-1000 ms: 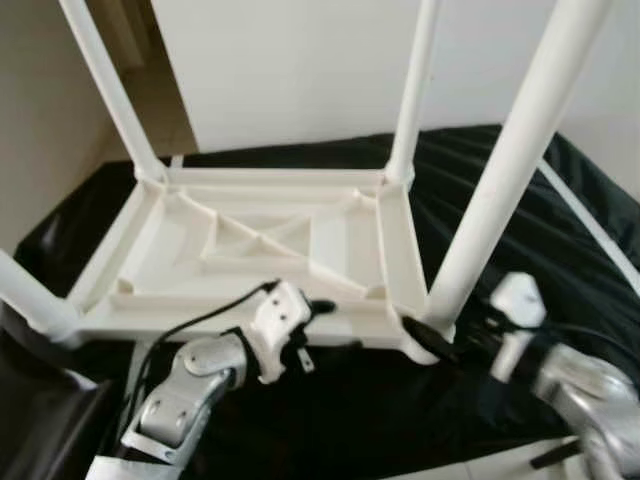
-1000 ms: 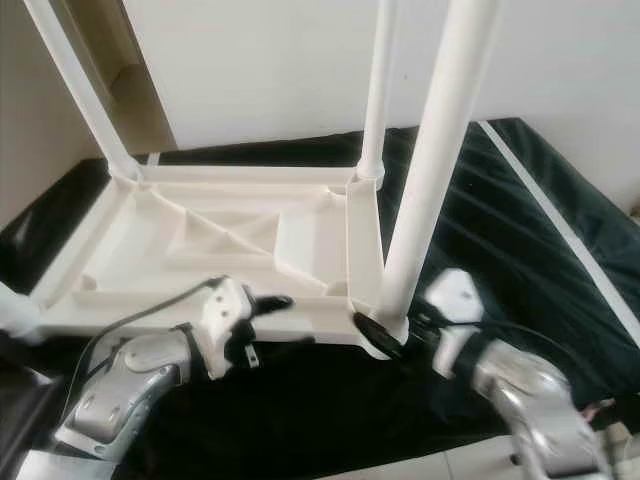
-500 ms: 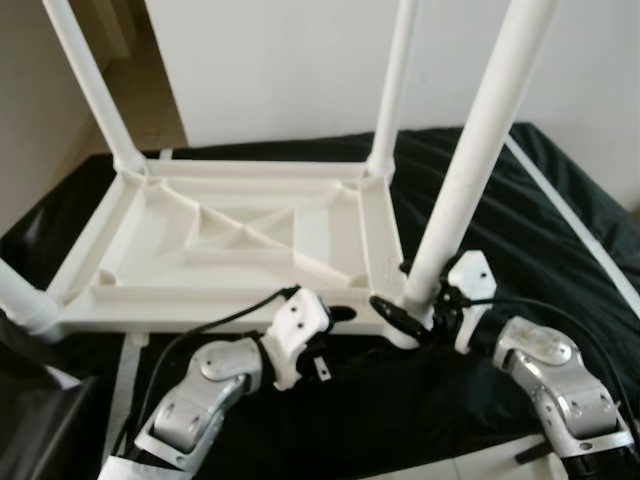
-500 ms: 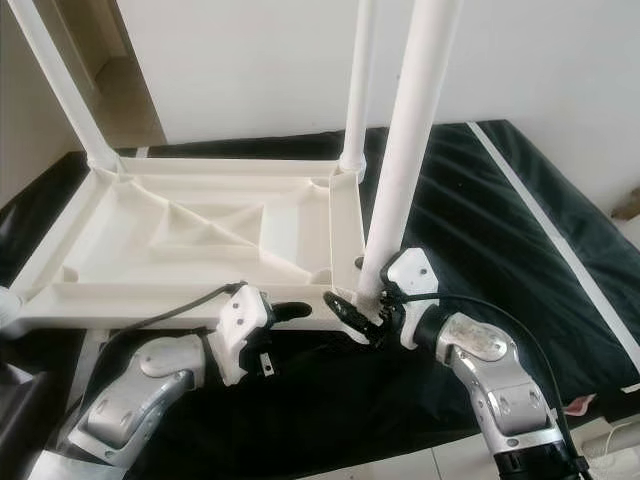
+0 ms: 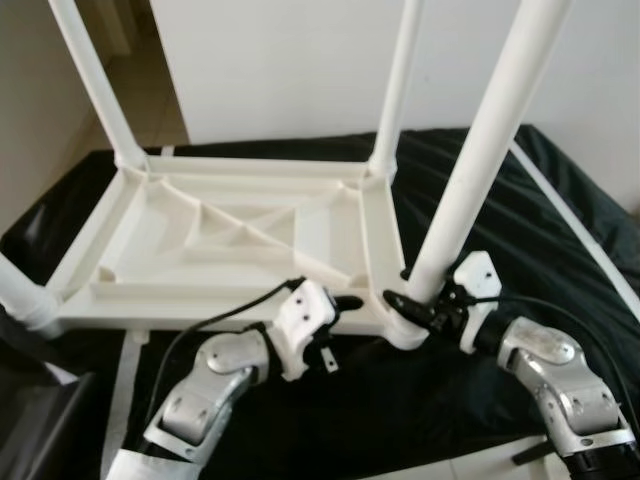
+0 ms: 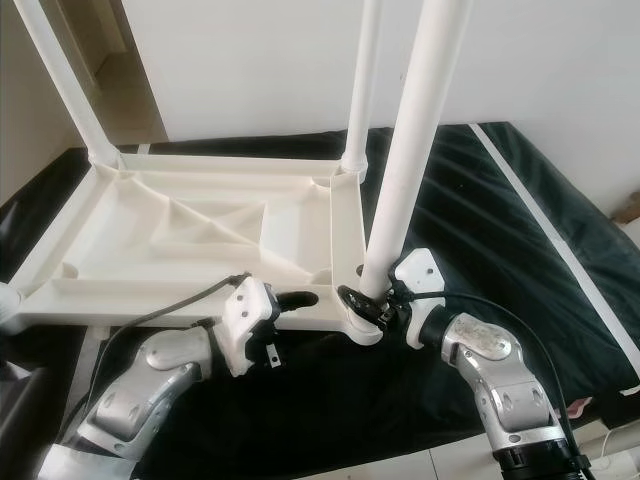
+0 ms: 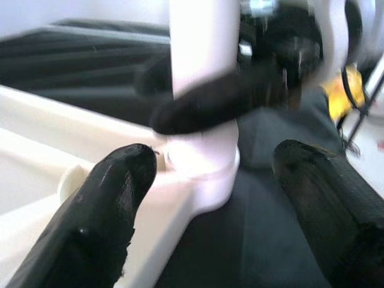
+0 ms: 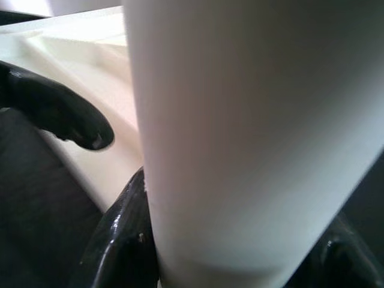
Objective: Building children table
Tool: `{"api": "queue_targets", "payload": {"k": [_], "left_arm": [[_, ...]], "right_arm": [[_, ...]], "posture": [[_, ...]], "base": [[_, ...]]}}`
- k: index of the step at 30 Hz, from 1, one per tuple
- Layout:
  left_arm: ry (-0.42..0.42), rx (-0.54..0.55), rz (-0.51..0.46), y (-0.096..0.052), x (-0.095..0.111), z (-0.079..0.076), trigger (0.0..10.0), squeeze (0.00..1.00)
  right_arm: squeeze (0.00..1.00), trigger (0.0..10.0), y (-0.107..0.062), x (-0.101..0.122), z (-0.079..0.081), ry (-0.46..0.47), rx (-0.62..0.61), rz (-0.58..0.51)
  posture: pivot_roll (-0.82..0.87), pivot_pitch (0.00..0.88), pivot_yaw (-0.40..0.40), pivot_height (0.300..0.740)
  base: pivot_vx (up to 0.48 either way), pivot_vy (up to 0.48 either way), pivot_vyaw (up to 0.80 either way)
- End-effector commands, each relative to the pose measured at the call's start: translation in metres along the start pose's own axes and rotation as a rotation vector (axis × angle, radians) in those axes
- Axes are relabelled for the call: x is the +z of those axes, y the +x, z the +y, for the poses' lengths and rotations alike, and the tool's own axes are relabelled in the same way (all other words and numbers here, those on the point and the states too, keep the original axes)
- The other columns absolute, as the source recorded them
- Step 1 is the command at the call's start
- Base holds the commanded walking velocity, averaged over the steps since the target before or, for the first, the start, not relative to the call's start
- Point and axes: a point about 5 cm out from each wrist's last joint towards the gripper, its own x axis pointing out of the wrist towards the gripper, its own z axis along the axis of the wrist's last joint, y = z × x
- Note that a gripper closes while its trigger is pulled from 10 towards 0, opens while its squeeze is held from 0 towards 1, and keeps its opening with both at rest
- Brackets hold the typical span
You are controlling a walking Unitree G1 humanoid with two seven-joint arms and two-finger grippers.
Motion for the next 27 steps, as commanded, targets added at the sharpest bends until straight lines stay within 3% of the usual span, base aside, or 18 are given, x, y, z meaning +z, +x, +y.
{"api": "queue_targets", "payload": {"k": [1, 3, 7, 8, 9, 14, 16, 17, 19, 22, 27], "left_arm": [[-0.011, 0.144, -0.009, 0.002, 0.0, 0.009, 10.0, 0.0], [-0.011, 0.144, -0.009, 0.002, 0.0, 0.009, 10.0, 0.0], [-0.048, 0.269, -0.042, 0.011, 0.003, 0.014, 10.0, 0.0], [-0.048, 0.269, -0.042, 0.011, 0.003, 0.014, 10.0, 0.0], [-0.055, 0.291, -0.052, 0.013, 0.004, 0.016, 10.0, 0.0], [-0.061, 0.314, -0.065, 0.015, 0.006, 0.019, 10.0, 0.0], [-0.04, 0.357, -0.066, 0.019, 0.007, 0.024, 10.0, 0.0], [-0.04, 0.357, -0.066, 0.019, 0.007, 0.024, 10.0, 0.0], [-0.019, 0.374, -0.065, 0.022, 0.007, 0.028, 10.0, 0.0], [-0.014, 0.401, -0.064, 0.025, 0.008, 0.036, 10.0, 0.0], [-0.036, 0.424, -0.069, 0.029, 0.01, 0.041, 10.0, 0.0]], "right_arm": [[0.0, 10.0, -0.006, -0.011, -0.008, 0.016, -0.109, 0.063], [0.0, 10.0, -0.006, -0.011, -0.008, 0.016, -0.109, 0.063], [0.0, 10.0, -0.011, -0.034, -0.019, 0.046, -0.485, 0.206], [0.0, 10.0, -0.011, -0.034, -0.019, 0.046, -0.485, 0.206], [0.0, 10.0, -0.01, -0.038, -0.016, 0.072, -0.547, 0.211], [0.0, 10.0, -0.008, -0.04, -0.01, 0.112, -0.616, 0.201], [0.0, 10.0, -0.006, -0.048, 0.002, 0.209, -0.78, 0.205], [0.0, 10.0, -0.006, -0.048, 0.002, 0.209, -0.78, 0.205], [0.0, 10.0, -0.005, -0.049, 0.011, 0.233, -0.913, 0.209], [0.0, 10.0, 0.005, -0.047, 0.022, 0.283, -0.934, 0.206], [0.0, 10.0, 0.008, -0.043, 0.021, 0.274, -0.941, 0.183]], "posture": [[-0.01, 0.049, -0.043, 0.74], [-0.01, 0.049, -0.043, 0.74], [0.0, 0.04, -0.034, 0.74], [0.0, 0.04, -0.034, 0.74], [-0.01, 0.032, -0.027, 0.74], [-0.01, 0.028, -0.017, 0.74], [-0.02, 0.015, -0.002, 0.74], [-0.02, 0.015, -0.002, 0.74], [-0.02, 0.01, 0.004, 0.74], [-0.02, 0.007, 0.008, 0.74], [-0.03, 0.001, 0.017, 0.74]], "base": [[0.0, 0.0, 0.0], [0.0, 0.0, 0.0], [0.0, 0.0, 0.0], [0.0, 0.0, 0.0], [0.0, 0.0, 0.0], [0.0, 0.0, 0.0], [0.0, 0.0, 0.0], [0.0, 0.0, 0.0], [0.0, 0.0, 0.0], [0.0, 0.0, 0.0], [0.0, 0.0, 0.0]]}}
